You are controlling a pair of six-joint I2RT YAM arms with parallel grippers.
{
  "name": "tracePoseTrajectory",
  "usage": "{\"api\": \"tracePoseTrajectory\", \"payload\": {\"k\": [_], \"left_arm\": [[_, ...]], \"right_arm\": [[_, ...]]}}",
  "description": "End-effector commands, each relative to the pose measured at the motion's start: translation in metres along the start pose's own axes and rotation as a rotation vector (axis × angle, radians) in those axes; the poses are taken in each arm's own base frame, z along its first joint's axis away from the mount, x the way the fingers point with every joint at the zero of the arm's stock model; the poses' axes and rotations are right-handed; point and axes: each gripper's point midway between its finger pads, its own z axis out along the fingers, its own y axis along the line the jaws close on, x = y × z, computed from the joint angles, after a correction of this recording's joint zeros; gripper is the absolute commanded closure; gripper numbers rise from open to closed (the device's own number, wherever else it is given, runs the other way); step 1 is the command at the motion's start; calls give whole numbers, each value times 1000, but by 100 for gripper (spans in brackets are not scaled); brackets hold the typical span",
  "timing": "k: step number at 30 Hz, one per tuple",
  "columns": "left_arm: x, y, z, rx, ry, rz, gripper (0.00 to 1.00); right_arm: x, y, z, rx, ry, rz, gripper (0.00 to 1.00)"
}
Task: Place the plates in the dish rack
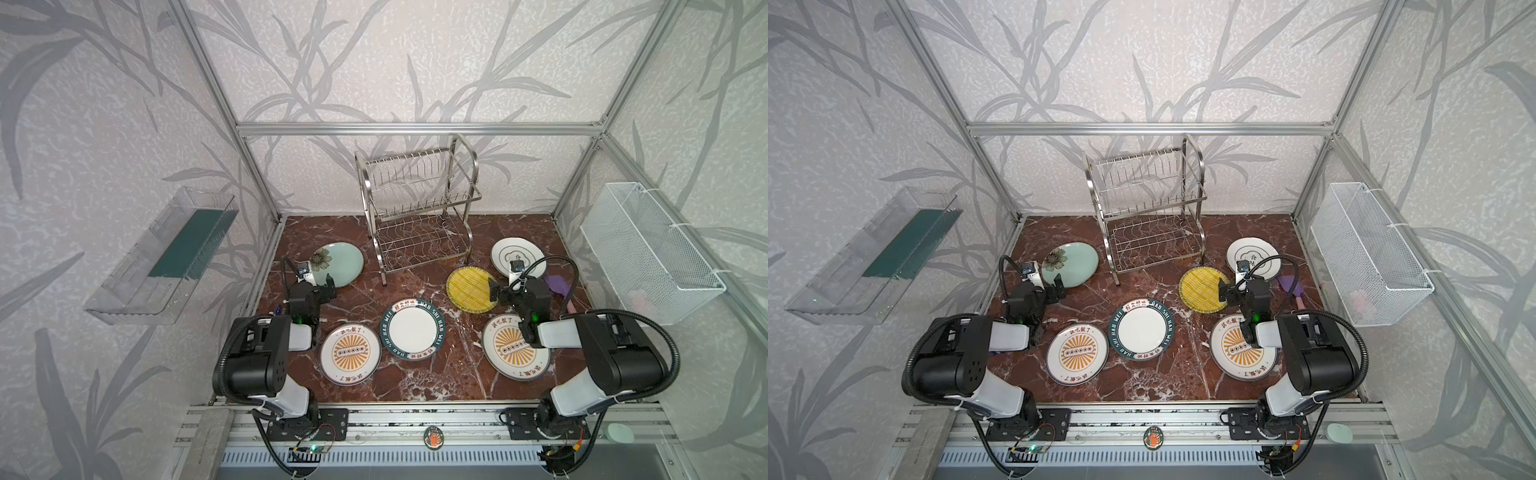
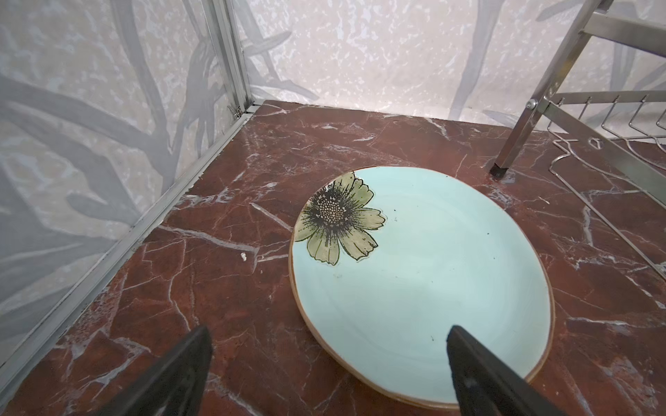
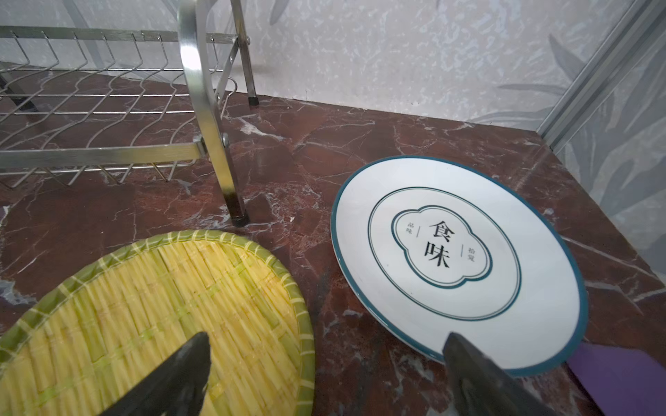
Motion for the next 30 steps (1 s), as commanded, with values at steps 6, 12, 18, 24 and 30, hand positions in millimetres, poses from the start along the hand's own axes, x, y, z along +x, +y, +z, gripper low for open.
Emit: {"api": "tracePoseTrajectory", "payload": {"k": [6, 12, 18, 24, 30], "left_arm": [[-6, 0, 1, -5, -23, -4, 1], [-5, 0, 1, -6, -21, -4, 1], [-4, -15, 3, 79, -1, 31, 1], [-4, -15, 3, 80, -2, 30, 1], [-4, -15, 3, 80, 0, 30, 1]], "right_arm": [[-7, -4, -1, 15, -32, 7, 1], [-7, -4, -1, 15, -32, 7, 1], [-7, -4, -1, 15, -31, 8, 1], [-6, -4, -1, 16, -30, 8, 1], [-6, -2, 0, 4, -25, 7, 1]]}}
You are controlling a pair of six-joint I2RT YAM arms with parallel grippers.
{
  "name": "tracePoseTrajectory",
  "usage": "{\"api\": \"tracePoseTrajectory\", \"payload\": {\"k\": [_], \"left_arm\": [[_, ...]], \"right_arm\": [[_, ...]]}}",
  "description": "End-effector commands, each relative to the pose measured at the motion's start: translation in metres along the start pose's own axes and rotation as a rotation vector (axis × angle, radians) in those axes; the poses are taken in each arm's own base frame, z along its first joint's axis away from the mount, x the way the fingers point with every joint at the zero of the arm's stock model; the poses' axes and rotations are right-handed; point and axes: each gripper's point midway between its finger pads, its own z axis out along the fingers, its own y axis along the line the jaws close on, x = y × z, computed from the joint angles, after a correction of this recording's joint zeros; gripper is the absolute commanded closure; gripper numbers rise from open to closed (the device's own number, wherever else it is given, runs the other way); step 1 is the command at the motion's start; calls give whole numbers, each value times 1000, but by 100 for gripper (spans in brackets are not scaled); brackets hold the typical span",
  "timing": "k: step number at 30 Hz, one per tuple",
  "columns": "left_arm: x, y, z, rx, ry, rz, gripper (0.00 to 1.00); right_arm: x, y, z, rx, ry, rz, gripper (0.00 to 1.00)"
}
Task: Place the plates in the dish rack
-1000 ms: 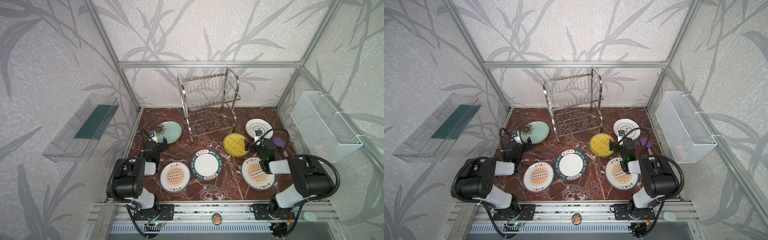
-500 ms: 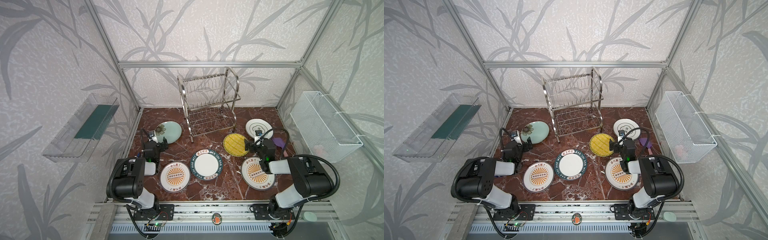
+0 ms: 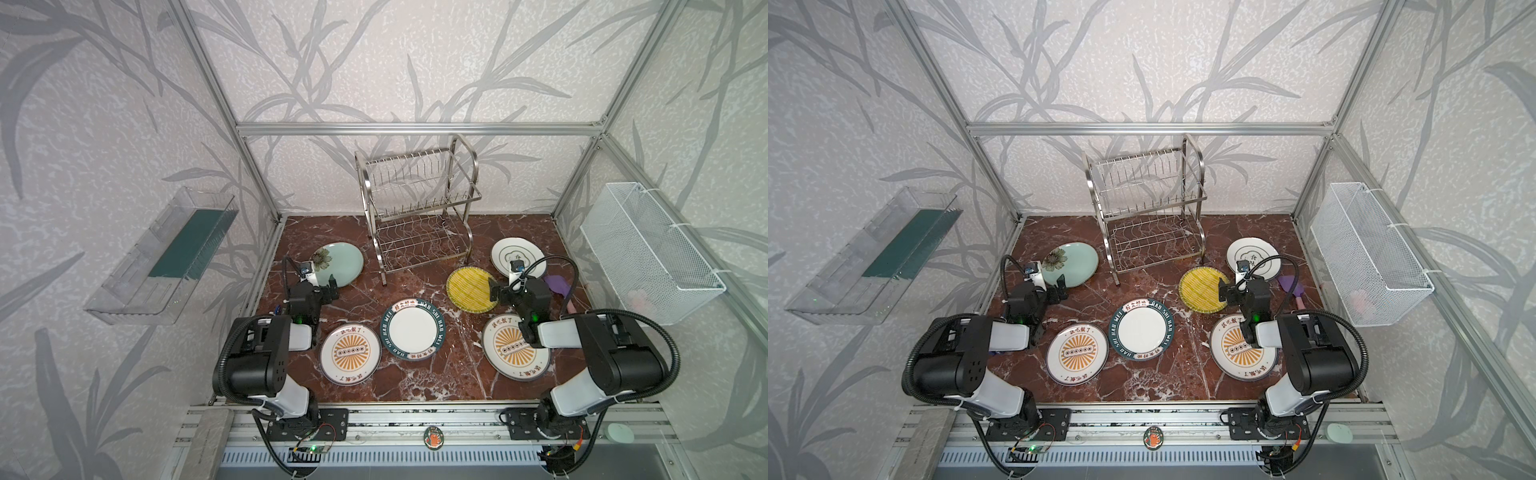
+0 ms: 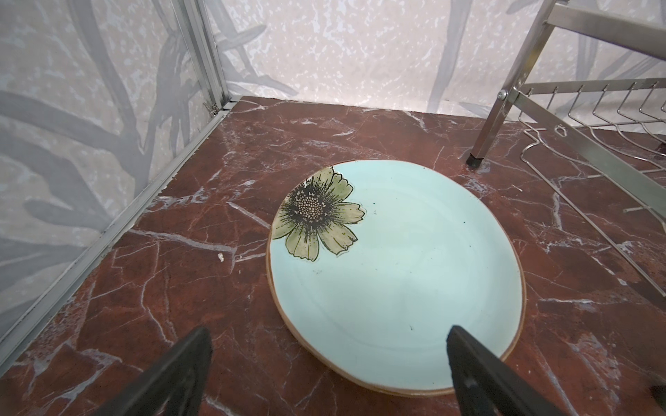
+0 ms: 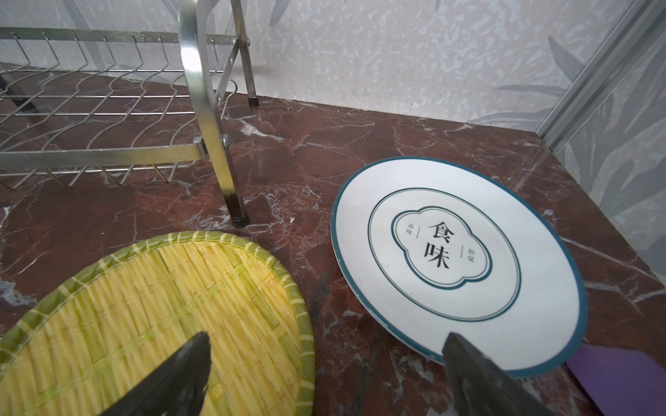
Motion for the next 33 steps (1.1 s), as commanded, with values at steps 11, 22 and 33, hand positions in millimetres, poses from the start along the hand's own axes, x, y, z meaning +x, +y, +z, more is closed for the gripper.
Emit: {"api": "tracePoseTrajectory", "payload": {"k": [11, 22, 33], "left_arm": [[-7, -3, 4, 14, -12, 18, 1], [-38, 7, -12, -72, 42, -2, 1], [-95, -30, -45, 10, 50, -142, 1]], "right_arm": [[-7, 3, -1, 10, -33, -29, 4], [-48, -14, -19, 94, 45, 47, 13], [-74, 29, -52, -141, 259, 298, 13]]}}
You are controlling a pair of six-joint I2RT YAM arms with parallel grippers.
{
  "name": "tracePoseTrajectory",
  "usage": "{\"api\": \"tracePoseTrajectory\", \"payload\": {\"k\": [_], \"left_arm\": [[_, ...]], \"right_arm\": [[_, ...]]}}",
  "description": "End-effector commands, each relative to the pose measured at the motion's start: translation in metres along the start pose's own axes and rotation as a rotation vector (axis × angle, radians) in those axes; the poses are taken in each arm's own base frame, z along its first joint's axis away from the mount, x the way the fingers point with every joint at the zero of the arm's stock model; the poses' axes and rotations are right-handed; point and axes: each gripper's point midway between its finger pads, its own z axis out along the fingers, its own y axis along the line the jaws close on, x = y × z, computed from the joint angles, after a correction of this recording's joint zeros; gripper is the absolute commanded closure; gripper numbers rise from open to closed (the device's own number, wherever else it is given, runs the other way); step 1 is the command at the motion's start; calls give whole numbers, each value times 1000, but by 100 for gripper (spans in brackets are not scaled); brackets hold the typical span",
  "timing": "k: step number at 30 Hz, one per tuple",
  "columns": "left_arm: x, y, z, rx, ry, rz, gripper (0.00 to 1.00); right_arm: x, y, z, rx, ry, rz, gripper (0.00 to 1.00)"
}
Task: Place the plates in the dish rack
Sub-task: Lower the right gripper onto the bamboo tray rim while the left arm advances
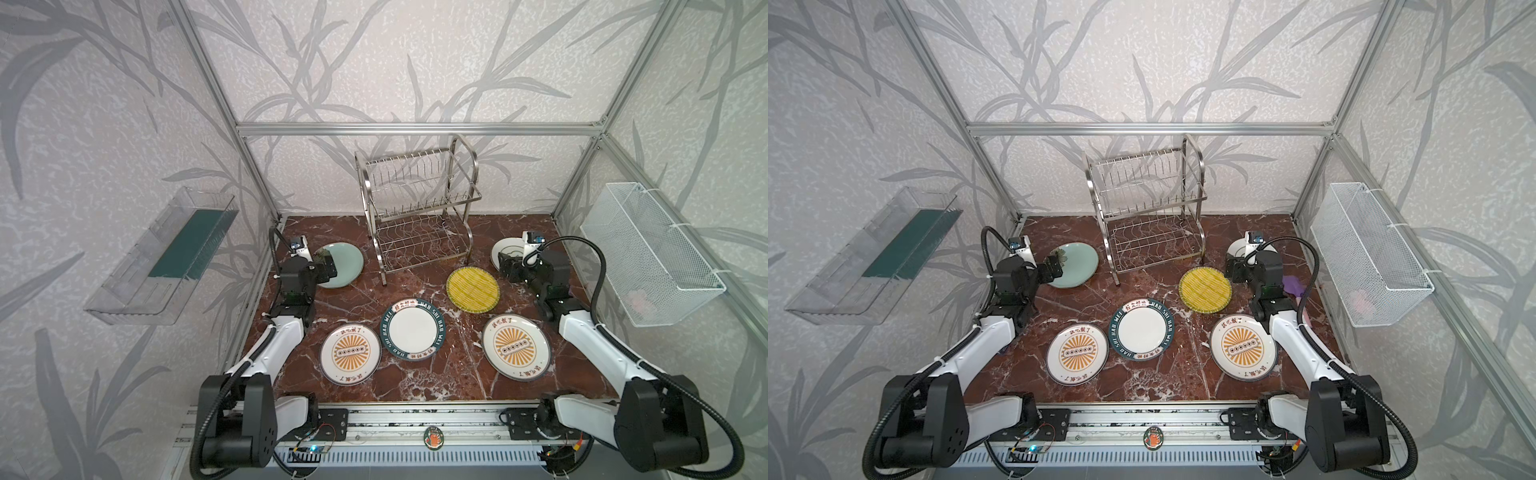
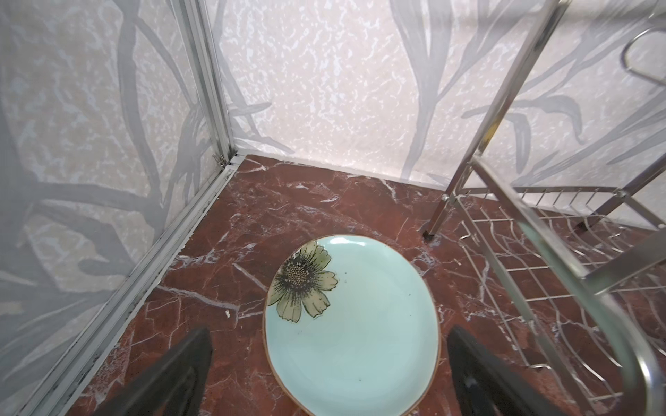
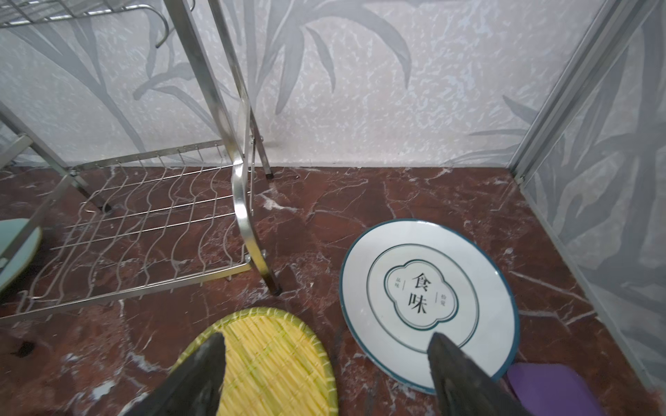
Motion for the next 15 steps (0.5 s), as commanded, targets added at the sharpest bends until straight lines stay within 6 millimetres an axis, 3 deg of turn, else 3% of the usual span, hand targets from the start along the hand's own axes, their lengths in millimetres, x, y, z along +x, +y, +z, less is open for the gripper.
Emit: {"api": "tracePoseTrajectory", "payload": {"k": [1, 7, 15], "left_arm": [[16, -9, -10, -21, 71, -31, 1], [32, -11, -21, -97, 115, -32, 1], [52, -29, -37, 20, 210, -72, 1]], "right_arm": [[44, 19, -7, -91, 241, 156, 13], [75, 28, -9, -123, 382, 286, 14], [111, 18, 5, -184, 462, 486, 29]]}}
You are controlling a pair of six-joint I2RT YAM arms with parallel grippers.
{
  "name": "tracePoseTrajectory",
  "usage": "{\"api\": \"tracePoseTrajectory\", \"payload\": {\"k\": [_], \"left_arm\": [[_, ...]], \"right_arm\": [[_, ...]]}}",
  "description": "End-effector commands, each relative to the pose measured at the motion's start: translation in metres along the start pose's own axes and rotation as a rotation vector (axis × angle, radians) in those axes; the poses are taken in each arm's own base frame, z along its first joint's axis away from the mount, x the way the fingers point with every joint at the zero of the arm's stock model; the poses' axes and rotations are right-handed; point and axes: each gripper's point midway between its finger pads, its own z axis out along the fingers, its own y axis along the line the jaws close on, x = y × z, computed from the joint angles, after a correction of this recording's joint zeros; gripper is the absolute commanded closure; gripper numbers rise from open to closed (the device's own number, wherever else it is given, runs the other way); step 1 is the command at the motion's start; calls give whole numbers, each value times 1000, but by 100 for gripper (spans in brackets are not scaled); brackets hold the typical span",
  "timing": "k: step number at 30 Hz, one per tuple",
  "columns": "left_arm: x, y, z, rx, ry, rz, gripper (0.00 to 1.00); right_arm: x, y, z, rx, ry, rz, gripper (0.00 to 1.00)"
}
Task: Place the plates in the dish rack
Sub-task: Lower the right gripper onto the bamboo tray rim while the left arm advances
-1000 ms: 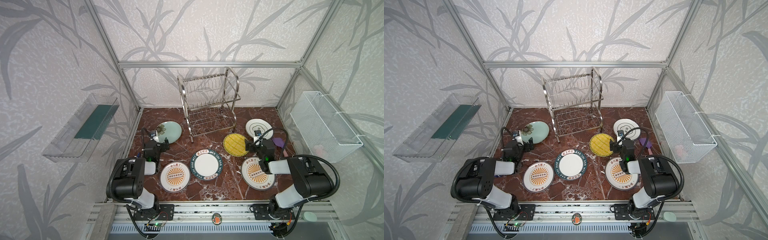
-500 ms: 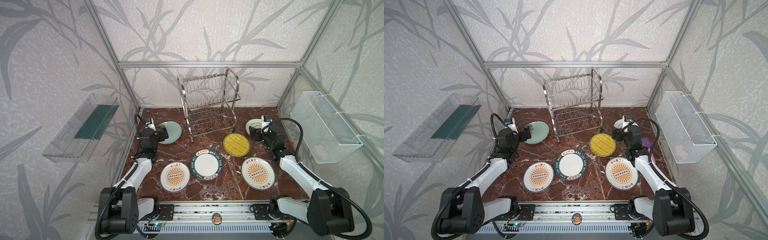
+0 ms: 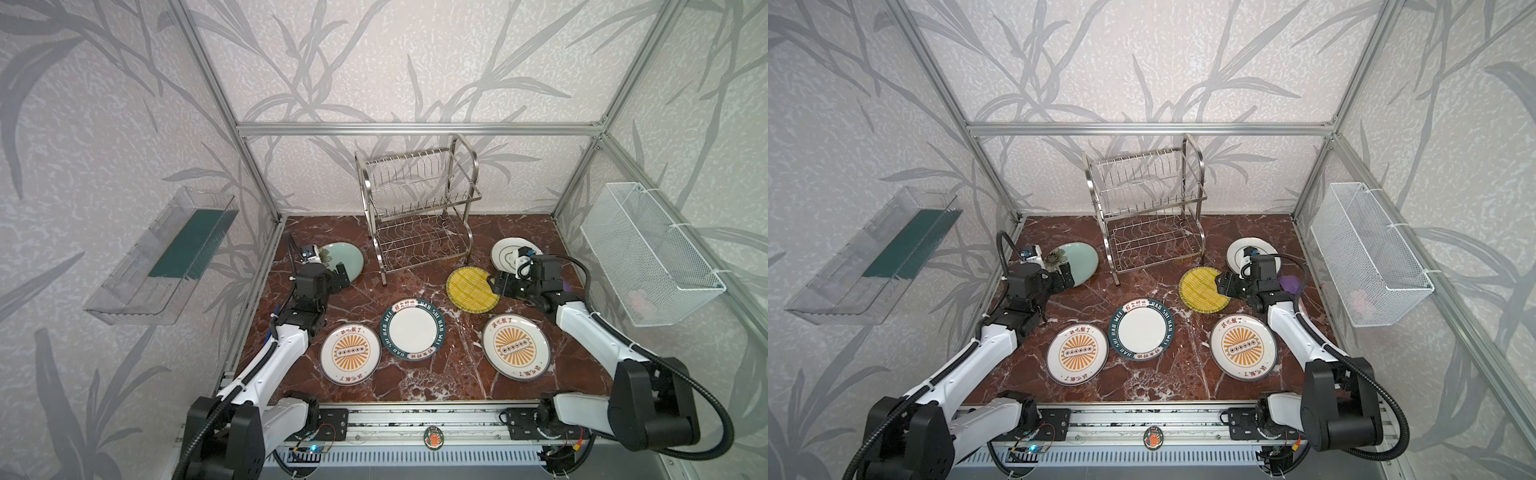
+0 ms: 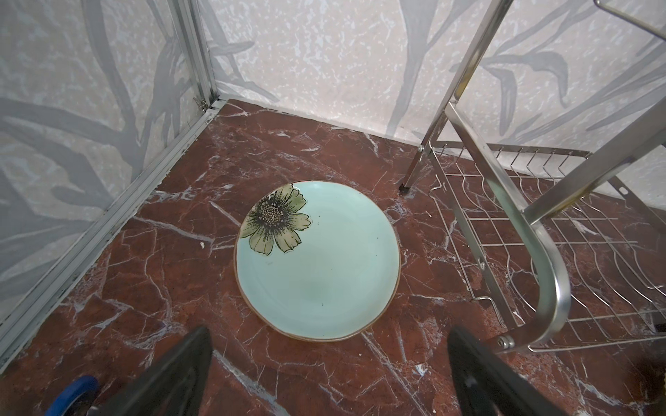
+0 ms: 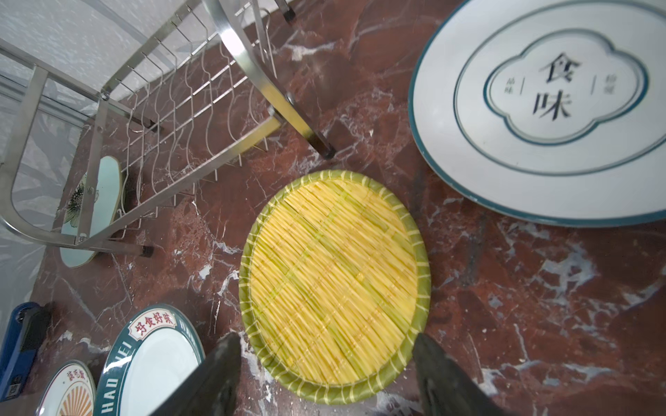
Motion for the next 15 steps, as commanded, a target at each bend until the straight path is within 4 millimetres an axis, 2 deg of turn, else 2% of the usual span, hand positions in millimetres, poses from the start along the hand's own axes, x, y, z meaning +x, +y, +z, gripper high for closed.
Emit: {"api": "tracePoseTrajectory", "payload": {"k": [1, 6, 10, 15], "left_arm": [[19, -7, -5, 45, 99, -4, 1], [22, -16, -6, 90, 133, -46, 1], [20, -39, -13, 213, 169, -40, 1], [16, -47, -22, 251, 174, -25, 1]], "right_arm": [[13, -6, 9, -80, 52, 119, 29], [20, -21, 18, -100, 97, 186, 30], [26, -29, 29, -124, 118, 243, 35], [33, -38, 41, -119, 132, 274, 37]]}}
